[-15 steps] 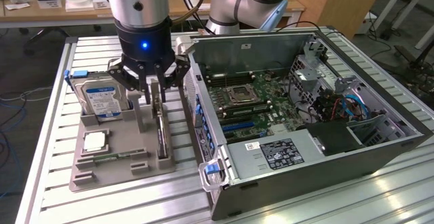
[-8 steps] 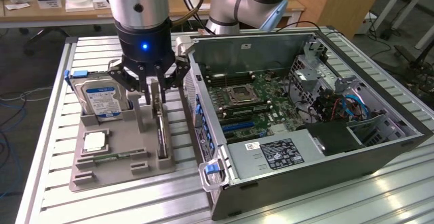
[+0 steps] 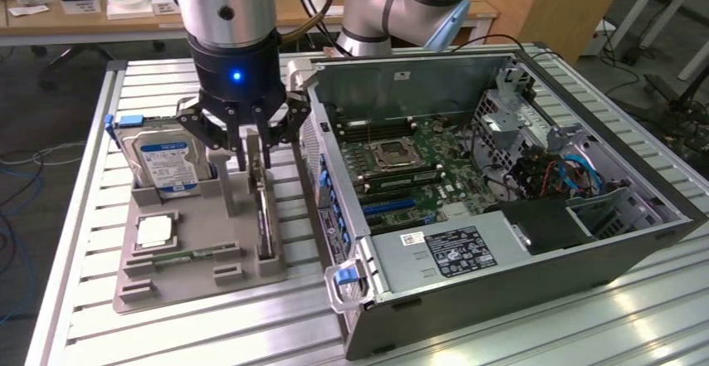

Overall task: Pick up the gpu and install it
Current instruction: 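Pick up the gpu and move the gpu toward the slot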

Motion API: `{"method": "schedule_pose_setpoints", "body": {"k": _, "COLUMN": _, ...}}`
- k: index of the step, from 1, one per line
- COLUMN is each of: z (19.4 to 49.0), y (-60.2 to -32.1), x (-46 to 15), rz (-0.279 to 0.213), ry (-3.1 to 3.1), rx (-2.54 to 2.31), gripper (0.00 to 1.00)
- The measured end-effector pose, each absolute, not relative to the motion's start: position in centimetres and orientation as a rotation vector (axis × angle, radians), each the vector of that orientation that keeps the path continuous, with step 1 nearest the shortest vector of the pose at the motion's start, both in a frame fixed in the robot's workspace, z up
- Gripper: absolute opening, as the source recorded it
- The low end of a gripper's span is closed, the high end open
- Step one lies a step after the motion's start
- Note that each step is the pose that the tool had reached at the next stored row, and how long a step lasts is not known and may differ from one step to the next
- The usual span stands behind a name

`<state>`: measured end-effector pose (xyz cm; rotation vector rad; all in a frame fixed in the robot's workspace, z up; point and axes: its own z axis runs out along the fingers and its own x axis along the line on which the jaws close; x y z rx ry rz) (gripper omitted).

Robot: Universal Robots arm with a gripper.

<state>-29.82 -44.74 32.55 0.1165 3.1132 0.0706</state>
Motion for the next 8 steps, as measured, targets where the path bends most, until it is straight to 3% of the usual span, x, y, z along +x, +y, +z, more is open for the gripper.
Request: {"method": "schedule_pose_setpoints", "body": {"k": 8, "z": 31.91, "y": -44.74, "x": -29.83, "rz": 0.071, "ry": 3.113, "rx": 0.117, "gripper": 0.36}}
